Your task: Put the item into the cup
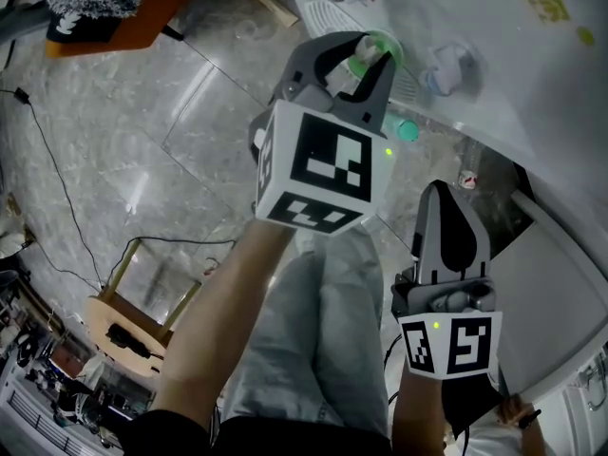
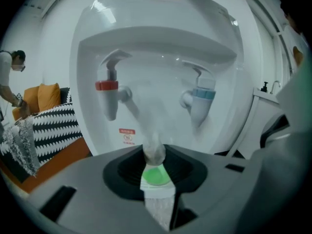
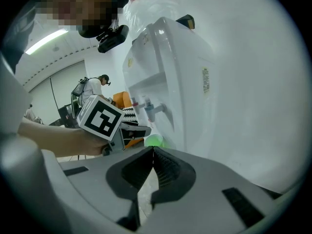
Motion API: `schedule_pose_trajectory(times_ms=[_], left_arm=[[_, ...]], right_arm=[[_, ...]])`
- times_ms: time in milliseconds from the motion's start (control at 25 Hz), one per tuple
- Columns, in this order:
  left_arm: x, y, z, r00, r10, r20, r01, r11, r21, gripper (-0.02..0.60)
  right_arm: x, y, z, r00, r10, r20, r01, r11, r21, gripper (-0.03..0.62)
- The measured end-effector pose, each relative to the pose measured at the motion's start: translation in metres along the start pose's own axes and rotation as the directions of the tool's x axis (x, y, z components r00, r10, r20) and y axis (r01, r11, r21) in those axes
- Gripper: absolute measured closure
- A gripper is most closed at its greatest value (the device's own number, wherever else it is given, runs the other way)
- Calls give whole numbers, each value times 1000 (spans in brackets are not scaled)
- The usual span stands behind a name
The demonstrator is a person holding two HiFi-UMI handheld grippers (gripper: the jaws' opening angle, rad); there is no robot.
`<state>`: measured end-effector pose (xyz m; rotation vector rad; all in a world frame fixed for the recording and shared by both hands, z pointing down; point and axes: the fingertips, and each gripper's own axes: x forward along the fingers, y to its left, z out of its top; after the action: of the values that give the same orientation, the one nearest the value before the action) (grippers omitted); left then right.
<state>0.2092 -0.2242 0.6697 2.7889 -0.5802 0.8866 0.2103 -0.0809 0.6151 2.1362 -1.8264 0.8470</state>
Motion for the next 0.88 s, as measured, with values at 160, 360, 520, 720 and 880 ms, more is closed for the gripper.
schedule_pose_trajectory(times_ms=[160,360,520,720,880], left_arm=[[1,3,-4,1000,10,-13,-10,1000,-10,476],[3,2,1,1000,-16,-2,16,1000,-21,467],[5,-1,0,999,-34,-1,34,998,-50,430],[2,1,3,999,-29,19,30,996,-79,416],[-8,8,5,999,-23,45,28,993,-117,428]], right_arm=[[1,1,-2,1000,12,-11,-12,1000,-4,584],[-2,-6,-4,1000,2,-16,-2,1000,16,583],[-3,-14,-7,1000,0,-21,0,1000,18,585],[1,-13,-9,1000,7,-24,-7,1000,19,584],[4,-4,-6,1000,20,-18,-20,1000,11,584]])
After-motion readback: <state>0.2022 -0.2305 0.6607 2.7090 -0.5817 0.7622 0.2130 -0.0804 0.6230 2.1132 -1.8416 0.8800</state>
